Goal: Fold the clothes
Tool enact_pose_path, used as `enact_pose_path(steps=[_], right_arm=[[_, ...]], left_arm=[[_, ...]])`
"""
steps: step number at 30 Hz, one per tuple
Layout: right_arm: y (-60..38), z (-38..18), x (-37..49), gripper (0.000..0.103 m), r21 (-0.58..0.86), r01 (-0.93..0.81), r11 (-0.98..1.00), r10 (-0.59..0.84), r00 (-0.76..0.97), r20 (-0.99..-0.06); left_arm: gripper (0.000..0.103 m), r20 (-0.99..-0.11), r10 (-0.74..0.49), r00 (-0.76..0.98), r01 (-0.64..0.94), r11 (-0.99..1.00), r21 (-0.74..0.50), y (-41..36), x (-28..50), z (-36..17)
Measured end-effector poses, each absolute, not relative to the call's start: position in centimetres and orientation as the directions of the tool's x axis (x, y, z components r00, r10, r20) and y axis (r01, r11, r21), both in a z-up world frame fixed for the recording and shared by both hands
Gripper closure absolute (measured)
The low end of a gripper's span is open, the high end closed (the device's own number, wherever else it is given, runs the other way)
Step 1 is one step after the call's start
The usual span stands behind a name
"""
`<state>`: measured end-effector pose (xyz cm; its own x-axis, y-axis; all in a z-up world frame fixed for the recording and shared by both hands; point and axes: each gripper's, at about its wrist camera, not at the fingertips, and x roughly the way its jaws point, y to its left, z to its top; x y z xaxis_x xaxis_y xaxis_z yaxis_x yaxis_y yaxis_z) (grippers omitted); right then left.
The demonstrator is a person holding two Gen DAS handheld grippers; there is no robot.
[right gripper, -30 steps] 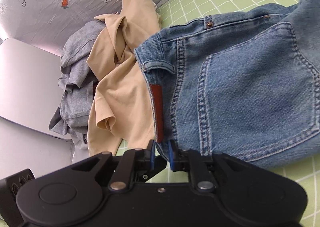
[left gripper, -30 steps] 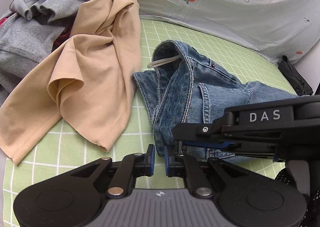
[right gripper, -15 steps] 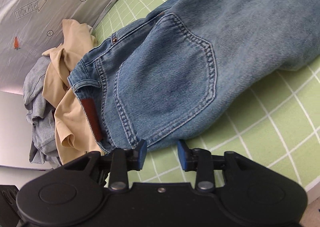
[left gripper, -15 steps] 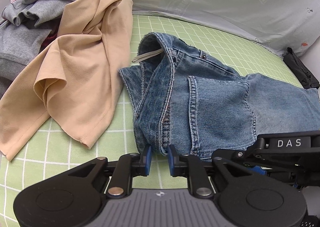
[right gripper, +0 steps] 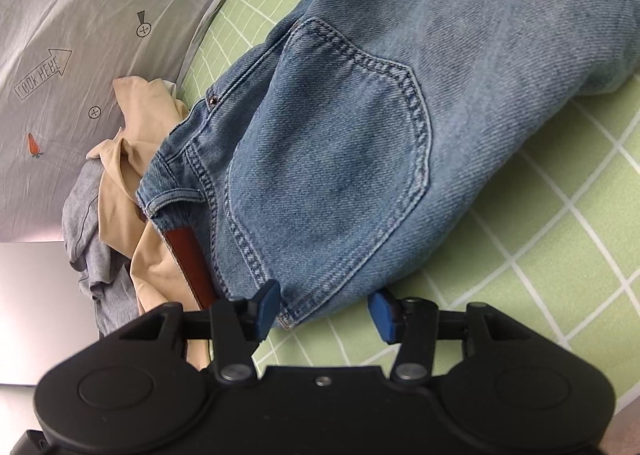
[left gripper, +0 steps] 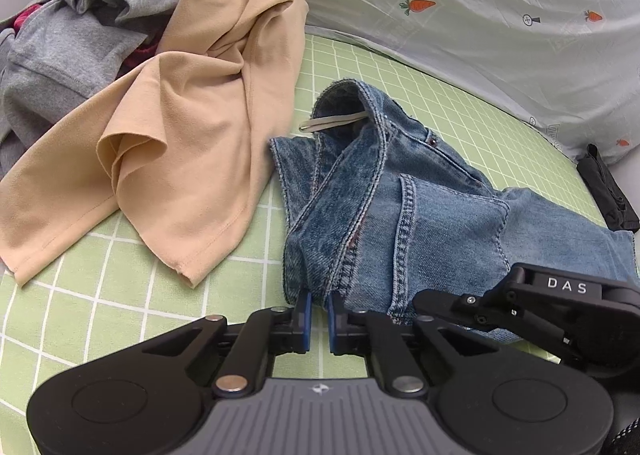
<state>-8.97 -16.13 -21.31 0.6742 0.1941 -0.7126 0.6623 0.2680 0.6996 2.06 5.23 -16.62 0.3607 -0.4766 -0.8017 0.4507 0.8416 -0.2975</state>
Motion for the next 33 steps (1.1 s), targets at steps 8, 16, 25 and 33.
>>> enact_pose_path(steps=[8,16,25,33], right_arm=[[-16.0,-21.4,-8.9,0.043,0.711,0.667,0.222,0.174,0.69,-0.702],[-15.9,-21.5,-8.3,0.089,0.703,0.669,0.24,0.124,0.698,-0.706],[-16.8,-17.5,-10.6,0.099,0.738,0.602,0.305,0.099,0.75,-0.653],[-17.2,-18.6,-11.3,0.099,0.688,0.657,0.309,0.103,0.696,-0.711]], left_arm=[[0.091,-0.826,-0.381,0.417,0.471,0.867,-0.162,2.8,1.7,-16.8],[0.098,-0.823,-0.373,0.428,0.468,0.871,-0.151,2.7,1.7,-17.3],[0.099,-0.774,-0.453,0.442,0.572,0.807,-0.146,4.4,1.0,-12.3],[0.099,-0.833,-0.371,0.411,0.584,0.809,-0.072,5.8,1.8,-14.0]])
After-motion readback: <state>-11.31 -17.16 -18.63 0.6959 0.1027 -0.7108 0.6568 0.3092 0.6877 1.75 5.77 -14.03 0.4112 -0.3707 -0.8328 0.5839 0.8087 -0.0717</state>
